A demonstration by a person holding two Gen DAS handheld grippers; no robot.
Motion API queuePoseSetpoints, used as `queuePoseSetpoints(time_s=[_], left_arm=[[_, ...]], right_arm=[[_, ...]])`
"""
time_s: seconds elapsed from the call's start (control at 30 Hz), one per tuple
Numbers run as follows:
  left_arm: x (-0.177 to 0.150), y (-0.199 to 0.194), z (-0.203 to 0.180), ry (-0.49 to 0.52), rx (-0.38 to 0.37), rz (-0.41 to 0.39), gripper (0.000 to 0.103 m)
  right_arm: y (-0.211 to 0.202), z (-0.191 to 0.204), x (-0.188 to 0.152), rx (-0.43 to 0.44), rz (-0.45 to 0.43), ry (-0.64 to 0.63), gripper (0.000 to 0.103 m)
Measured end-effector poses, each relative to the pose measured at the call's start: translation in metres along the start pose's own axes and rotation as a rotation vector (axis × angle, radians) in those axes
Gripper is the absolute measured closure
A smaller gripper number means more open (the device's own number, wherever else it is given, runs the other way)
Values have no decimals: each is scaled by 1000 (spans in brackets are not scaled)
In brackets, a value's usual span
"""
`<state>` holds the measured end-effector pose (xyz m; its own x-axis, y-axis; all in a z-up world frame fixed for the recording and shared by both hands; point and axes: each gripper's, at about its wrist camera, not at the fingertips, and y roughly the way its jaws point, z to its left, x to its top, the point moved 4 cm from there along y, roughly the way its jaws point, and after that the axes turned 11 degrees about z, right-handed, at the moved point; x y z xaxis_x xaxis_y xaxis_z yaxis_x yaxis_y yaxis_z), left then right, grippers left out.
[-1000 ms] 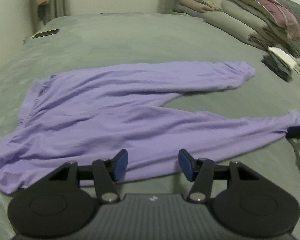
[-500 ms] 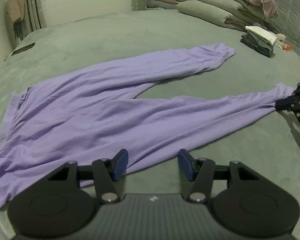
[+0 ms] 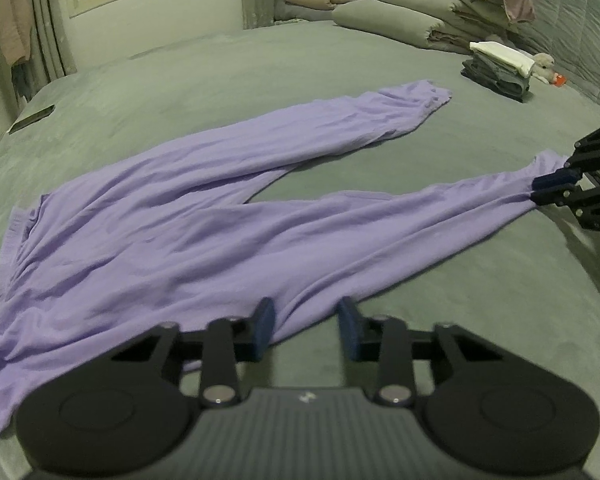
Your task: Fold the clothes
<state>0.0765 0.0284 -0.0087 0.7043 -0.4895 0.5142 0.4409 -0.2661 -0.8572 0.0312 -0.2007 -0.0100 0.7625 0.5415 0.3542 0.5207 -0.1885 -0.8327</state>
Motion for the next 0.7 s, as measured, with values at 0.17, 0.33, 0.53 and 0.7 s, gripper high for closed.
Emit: queuePoseSetpoints(time_s=[0.17, 0.33, 0.53, 0.7], left_arm=[[1, -9, -4, 24, -6, -24, 100], [2, -21, -9, 50, -12, -53, 101], [0, -26, -13, 73, -37, -53, 101], [-1, -28, -14, 79, -45, -50, 101]], right_arm=[[-12, -8, -2, 17, -12, 33, 103], [-25, -13, -6, 5, -45, 54, 103], [-7, -1, -16, -8, 3, -47, 92], [-10, -7, -12, -47, -47, -36, 85]])
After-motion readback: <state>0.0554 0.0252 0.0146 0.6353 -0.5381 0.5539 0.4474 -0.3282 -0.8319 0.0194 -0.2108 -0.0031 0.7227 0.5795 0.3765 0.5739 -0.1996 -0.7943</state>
